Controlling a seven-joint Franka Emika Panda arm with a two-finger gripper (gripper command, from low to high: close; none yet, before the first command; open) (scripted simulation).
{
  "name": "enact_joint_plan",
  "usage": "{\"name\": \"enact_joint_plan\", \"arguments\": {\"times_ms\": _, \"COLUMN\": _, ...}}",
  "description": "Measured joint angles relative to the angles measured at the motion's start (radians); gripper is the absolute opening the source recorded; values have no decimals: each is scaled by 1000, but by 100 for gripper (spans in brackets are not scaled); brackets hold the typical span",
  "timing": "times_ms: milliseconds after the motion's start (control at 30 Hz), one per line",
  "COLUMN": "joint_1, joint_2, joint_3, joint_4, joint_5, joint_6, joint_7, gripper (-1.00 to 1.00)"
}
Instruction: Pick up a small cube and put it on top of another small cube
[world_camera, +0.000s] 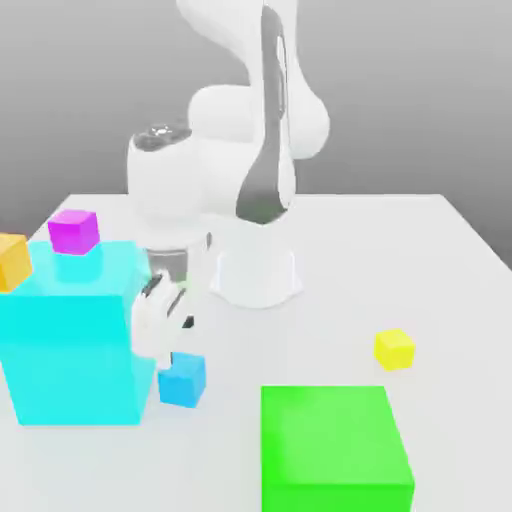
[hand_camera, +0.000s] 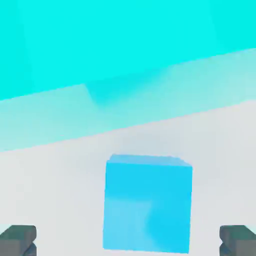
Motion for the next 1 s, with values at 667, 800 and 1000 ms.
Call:
{"name": "enact_joint_plan", "arguments": {"times_ms": 667, "joint_1": 140, "joint_2": -2, "joint_3": -136, "joint_4": -3, "joint_5": -13, "joint_6": 0, "joint_7": 14, "gripper": -100}}
{"name": "enact_joint_plan", "arguments": {"times_ms": 800, "joint_1": 174, "joint_2": -62, "joint_3": -139, "joint_4": 1, "joint_5": 5, "joint_6": -49, "joint_7": -87, "gripper": -100}}
{"name": "enact_joint_plan", "arguments": {"times_ms": 1000, "joint_1": 234, "joint_2": 6, "joint_3": -124, "joint_4": 87, "joint_5": -46, "joint_6": -16, "joint_7": -311, "gripper": -100}}
